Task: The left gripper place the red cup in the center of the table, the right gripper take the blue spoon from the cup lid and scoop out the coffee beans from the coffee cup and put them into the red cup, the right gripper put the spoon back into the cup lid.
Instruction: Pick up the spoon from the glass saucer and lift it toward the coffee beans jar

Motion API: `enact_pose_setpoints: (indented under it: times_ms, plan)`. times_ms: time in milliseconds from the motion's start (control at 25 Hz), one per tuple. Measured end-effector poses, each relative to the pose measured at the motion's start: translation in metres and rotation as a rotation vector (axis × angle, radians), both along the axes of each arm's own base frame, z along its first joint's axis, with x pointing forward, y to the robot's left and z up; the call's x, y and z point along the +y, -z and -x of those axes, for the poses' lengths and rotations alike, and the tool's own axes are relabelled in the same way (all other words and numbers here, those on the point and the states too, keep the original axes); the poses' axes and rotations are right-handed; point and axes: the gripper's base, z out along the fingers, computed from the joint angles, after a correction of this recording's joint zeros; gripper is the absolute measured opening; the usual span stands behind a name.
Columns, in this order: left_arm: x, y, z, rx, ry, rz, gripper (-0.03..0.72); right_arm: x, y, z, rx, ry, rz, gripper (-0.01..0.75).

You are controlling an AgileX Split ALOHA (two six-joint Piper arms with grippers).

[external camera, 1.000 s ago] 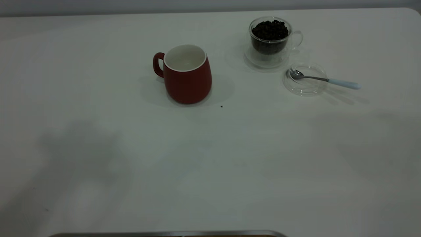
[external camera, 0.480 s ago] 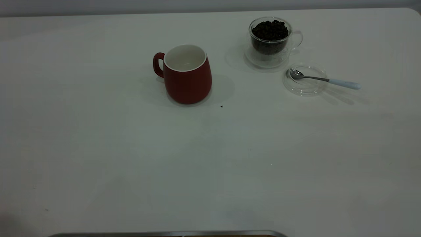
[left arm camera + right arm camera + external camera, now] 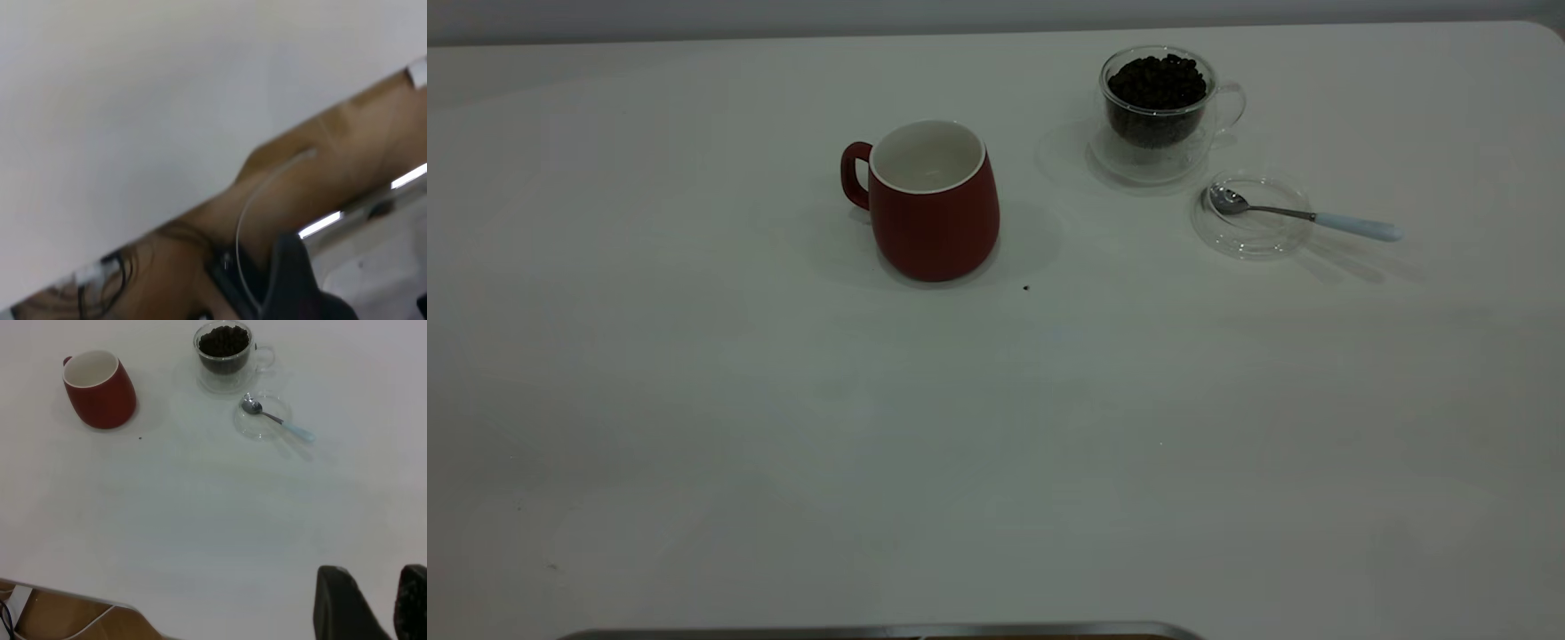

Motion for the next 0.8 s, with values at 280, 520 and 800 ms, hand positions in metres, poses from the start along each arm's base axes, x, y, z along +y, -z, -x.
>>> enact_pose_setpoints:
  times_ms: [280, 520, 800]
  plan:
    - [0.012, -0.003, 0.013, -0.107, -0.196, 0.047, 0.567, 0.0, 0.0, 0.0, 0.0, 0.0, 0.0, 0.242]
    - [0.019, -0.005, 0.032, -0.237, -0.399, 0.076, 0.567, 0.0, 0.0, 0.0, 0.0, 0.0, 0.0, 0.242]
    - [0.02, -0.003, 0.051, -0.354, -0.445, 0.104, 0.567, 0.0, 0.0, 0.0, 0.0, 0.0, 0.001, 0.242]
